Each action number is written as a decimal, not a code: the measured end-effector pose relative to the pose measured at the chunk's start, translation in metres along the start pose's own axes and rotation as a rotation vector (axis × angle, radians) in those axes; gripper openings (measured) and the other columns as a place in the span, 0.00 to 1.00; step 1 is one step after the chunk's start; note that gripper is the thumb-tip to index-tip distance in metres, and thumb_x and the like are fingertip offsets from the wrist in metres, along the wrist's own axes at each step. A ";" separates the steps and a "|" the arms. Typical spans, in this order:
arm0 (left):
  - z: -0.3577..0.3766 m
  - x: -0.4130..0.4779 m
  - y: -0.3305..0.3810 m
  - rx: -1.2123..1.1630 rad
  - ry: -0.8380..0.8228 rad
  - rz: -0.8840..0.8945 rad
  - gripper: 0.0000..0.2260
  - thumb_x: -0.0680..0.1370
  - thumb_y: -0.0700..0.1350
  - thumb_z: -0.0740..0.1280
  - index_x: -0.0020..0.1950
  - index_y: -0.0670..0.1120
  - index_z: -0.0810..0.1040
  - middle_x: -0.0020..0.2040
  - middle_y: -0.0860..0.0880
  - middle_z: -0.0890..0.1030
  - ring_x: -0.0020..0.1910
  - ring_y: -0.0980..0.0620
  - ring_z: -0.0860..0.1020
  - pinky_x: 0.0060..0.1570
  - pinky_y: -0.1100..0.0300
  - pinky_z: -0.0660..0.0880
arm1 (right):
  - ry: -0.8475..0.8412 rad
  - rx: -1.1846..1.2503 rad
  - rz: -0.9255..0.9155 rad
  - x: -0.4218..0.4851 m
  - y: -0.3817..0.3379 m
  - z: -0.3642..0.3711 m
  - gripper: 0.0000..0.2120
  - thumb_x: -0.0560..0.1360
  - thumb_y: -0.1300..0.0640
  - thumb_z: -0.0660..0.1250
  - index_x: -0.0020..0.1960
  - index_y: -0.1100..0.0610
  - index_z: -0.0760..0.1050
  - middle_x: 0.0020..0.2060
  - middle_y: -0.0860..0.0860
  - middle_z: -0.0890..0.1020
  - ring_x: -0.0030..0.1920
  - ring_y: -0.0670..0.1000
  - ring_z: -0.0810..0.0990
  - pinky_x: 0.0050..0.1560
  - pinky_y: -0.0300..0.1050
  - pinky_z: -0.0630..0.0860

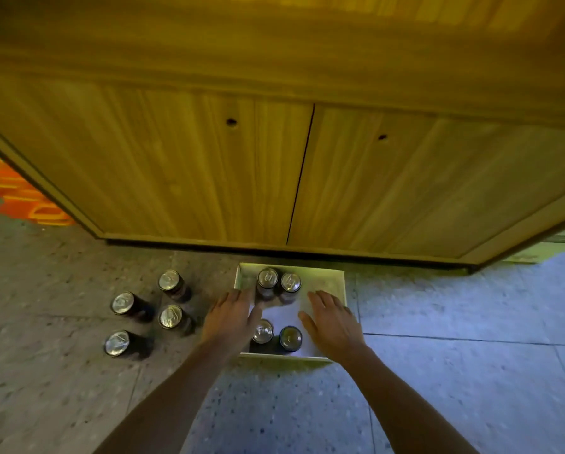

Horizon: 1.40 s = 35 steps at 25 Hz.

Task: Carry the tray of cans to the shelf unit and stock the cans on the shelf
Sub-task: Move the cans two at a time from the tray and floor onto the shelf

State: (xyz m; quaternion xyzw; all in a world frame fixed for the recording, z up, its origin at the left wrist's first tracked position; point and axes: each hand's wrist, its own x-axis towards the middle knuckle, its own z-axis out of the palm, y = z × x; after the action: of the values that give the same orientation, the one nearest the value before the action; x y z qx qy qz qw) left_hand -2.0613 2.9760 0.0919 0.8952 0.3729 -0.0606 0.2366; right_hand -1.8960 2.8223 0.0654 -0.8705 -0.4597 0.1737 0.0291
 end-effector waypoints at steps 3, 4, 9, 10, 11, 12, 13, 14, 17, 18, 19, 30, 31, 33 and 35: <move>0.055 0.034 -0.023 -0.111 0.033 -0.011 0.18 0.80 0.57 0.58 0.65 0.48 0.70 0.57 0.45 0.78 0.57 0.41 0.77 0.49 0.49 0.76 | 0.031 0.065 0.038 0.030 0.012 0.065 0.27 0.81 0.38 0.54 0.73 0.54 0.63 0.69 0.54 0.72 0.66 0.58 0.74 0.58 0.54 0.76; 0.064 0.046 -0.026 -0.156 0.053 -0.006 0.17 0.80 0.56 0.59 0.64 0.48 0.70 0.57 0.44 0.78 0.56 0.41 0.78 0.49 0.48 0.77 | 0.047 0.084 0.043 0.041 0.016 0.076 0.28 0.81 0.38 0.54 0.73 0.54 0.63 0.69 0.54 0.72 0.66 0.59 0.74 0.57 0.54 0.76; 0.083 0.092 -0.028 -0.075 0.252 0.015 0.20 0.76 0.59 0.64 0.62 0.48 0.73 0.58 0.46 0.80 0.57 0.43 0.77 0.61 0.47 0.72 | 0.146 0.275 0.084 0.089 0.022 0.102 0.32 0.77 0.34 0.58 0.74 0.52 0.61 0.68 0.54 0.74 0.67 0.58 0.74 0.57 0.53 0.76; 0.085 0.095 -0.027 -0.064 0.307 0.017 0.21 0.75 0.59 0.65 0.62 0.48 0.74 0.57 0.47 0.80 0.57 0.44 0.77 0.63 0.48 0.70 | 0.157 0.309 0.085 0.093 0.020 0.103 0.32 0.77 0.34 0.60 0.73 0.51 0.62 0.66 0.55 0.76 0.65 0.59 0.75 0.55 0.53 0.76; 0.087 0.097 -0.026 -0.057 0.344 0.022 0.20 0.74 0.59 0.66 0.61 0.48 0.75 0.56 0.47 0.80 0.57 0.45 0.76 0.63 0.49 0.69 | 0.169 0.342 0.078 0.094 0.019 0.104 0.31 0.76 0.34 0.62 0.72 0.51 0.62 0.64 0.55 0.77 0.62 0.59 0.77 0.52 0.53 0.76; 0.090 0.098 -0.024 -0.061 0.357 0.032 0.20 0.74 0.58 0.68 0.60 0.48 0.76 0.56 0.48 0.80 0.58 0.45 0.76 0.61 0.51 0.69 | 0.185 0.377 0.066 0.095 0.017 0.106 0.31 0.76 0.34 0.63 0.72 0.50 0.63 0.63 0.54 0.78 0.61 0.58 0.78 0.50 0.52 0.76; 0.093 0.099 -0.022 -0.084 0.354 0.050 0.20 0.73 0.56 0.69 0.60 0.49 0.75 0.57 0.48 0.79 0.59 0.46 0.75 0.60 0.52 0.69 | 0.203 0.412 0.058 0.096 0.016 0.107 0.31 0.76 0.34 0.64 0.71 0.49 0.63 0.63 0.53 0.78 0.60 0.57 0.78 0.49 0.51 0.76; 0.097 0.101 -0.021 -0.134 0.340 0.066 0.20 0.72 0.54 0.71 0.61 0.48 0.75 0.58 0.48 0.78 0.60 0.46 0.74 0.59 0.51 0.70 | 0.216 0.444 0.056 0.096 0.016 0.108 0.30 0.75 0.34 0.64 0.70 0.49 0.64 0.63 0.52 0.78 0.60 0.56 0.78 0.49 0.51 0.76; 0.106 0.108 -0.021 -0.404 0.322 0.038 0.21 0.69 0.48 0.75 0.59 0.48 0.73 0.55 0.48 0.76 0.56 0.47 0.74 0.54 0.53 0.73 | 0.246 0.527 0.052 0.102 0.015 0.114 0.28 0.75 0.35 0.67 0.67 0.48 0.66 0.61 0.50 0.79 0.59 0.55 0.78 0.50 0.50 0.76; 0.107 0.111 -0.022 -0.496 0.327 0.014 0.21 0.68 0.48 0.75 0.58 0.50 0.72 0.53 0.50 0.77 0.53 0.50 0.75 0.50 0.55 0.73 | 0.250 0.551 0.056 0.104 0.015 0.115 0.27 0.74 0.36 0.68 0.67 0.48 0.66 0.60 0.49 0.80 0.58 0.55 0.79 0.49 0.50 0.76; 0.108 0.113 -0.023 -0.558 0.325 -0.001 0.21 0.68 0.48 0.76 0.56 0.52 0.71 0.51 0.52 0.77 0.50 0.52 0.76 0.46 0.58 0.72 | 0.248 0.575 0.062 0.106 0.015 0.117 0.26 0.74 0.36 0.68 0.66 0.47 0.67 0.59 0.48 0.80 0.57 0.55 0.79 0.49 0.51 0.77; 0.109 0.122 -0.024 -0.634 0.261 -0.028 0.20 0.63 0.46 0.77 0.53 0.51 0.79 0.48 0.54 0.85 0.48 0.55 0.82 0.49 0.58 0.77 | 0.256 0.586 0.039 0.107 0.017 0.115 0.26 0.73 0.34 0.68 0.63 0.48 0.68 0.56 0.48 0.80 0.55 0.52 0.78 0.48 0.48 0.75; 0.103 0.118 -0.022 -0.643 0.259 -0.026 0.18 0.63 0.46 0.77 0.51 0.53 0.79 0.45 0.55 0.85 0.46 0.57 0.82 0.46 0.59 0.77 | 0.259 0.566 0.040 0.104 0.016 0.108 0.26 0.73 0.33 0.67 0.62 0.48 0.68 0.56 0.48 0.81 0.54 0.51 0.79 0.48 0.49 0.76; 0.085 0.110 -0.018 -0.662 0.240 -0.031 0.14 0.63 0.46 0.77 0.46 0.54 0.79 0.40 0.56 0.84 0.41 0.60 0.81 0.40 0.60 0.76 | 0.270 0.548 0.045 0.095 0.011 0.085 0.26 0.71 0.30 0.65 0.61 0.45 0.68 0.54 0.46 0.82 0.53 0.50 0.80 0.47 0.50 0.78; 0.052 0.096 -0.012 -0.659 0.223 -0.038 0.15 0.62 0.45 0.77 0.46 0.53 0.79 0.39 0.56 0.83 0.40 0.61 0.80 0.38 0.61 0.74 | 0.290 0.529 0.049 0.083 0.001 0.050 0.25 0.70 0.29 0.64 0.59 0.44 0.68 0.52 0.44 0.82 0.51 0.50 0.82 0.44 0.50 0.78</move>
State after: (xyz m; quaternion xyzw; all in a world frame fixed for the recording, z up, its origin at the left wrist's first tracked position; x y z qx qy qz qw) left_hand -1.9972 3.0203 0.0138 0.7645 0.4127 0.1570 0.4696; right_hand -1.8689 2.8840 -0.0042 -0.8592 -0.3684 0.1618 0.3160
